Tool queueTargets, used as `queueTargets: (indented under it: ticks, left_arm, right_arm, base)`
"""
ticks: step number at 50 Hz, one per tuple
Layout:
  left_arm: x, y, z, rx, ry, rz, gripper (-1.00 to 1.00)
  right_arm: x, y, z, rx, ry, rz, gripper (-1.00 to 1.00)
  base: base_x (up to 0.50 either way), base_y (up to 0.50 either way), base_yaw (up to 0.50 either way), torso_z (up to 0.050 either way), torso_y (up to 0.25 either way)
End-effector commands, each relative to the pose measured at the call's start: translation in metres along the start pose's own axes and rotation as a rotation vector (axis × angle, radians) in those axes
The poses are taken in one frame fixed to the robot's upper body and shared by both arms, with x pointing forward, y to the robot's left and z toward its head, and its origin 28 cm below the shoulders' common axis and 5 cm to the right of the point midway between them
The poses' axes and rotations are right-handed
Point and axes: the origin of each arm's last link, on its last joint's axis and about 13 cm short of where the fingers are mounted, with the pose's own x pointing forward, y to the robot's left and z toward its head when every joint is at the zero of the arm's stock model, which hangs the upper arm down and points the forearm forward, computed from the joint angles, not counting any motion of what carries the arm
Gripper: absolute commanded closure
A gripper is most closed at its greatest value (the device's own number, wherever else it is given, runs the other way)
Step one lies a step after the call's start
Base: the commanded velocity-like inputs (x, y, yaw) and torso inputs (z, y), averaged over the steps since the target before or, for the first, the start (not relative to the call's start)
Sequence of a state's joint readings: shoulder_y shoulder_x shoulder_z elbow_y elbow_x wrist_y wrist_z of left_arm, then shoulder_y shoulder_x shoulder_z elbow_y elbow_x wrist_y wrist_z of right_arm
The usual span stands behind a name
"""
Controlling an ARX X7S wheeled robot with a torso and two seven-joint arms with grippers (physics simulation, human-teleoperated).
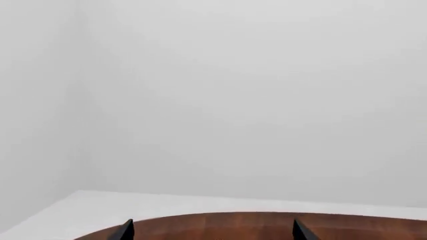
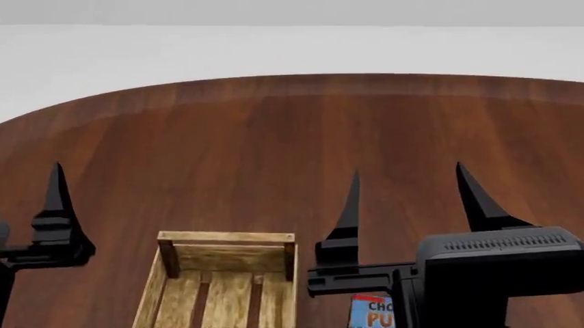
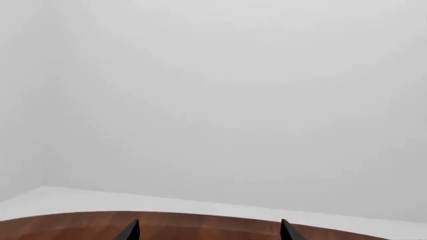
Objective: Stack the left bowl on the right bowl and place them in the tray.
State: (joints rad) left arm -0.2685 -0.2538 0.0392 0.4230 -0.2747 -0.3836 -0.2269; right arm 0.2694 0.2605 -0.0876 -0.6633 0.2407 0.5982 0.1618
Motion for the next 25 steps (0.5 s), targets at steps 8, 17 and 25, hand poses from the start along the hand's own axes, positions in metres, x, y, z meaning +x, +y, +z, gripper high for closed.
queueTargets:
  ticks: [8,17,25]
  left_arm:
    - [-0.0051,0.0006,-0.0024,0.039,0.013,-0.02,-1.0]
    - [-0.0046,0.0017,-0.0016,0.049,0.01,-0.007,-1.0]
    - [-0.0043,0.002,-0.0029,0.054,0.01,0.001,-1.0]
  right_arm:
    - [-0.0011,0.0006,0.0022,0.014,-0.003,-0.002,-1.0]
    - [-0.0019,0.0002,0.0025,0.02,-0.001,0.0,-1.0]
    - [-0.0013,0.0004,0.0017,0.017,0.006,0.001,-1.0]
  base:
    - [0.0,0.0,0.0,0.0,-0.25]
    - [0.0,0.0,0.0,0.0,-0.25]
    - [0.0,0.0,0.0,0.0,-0.25]
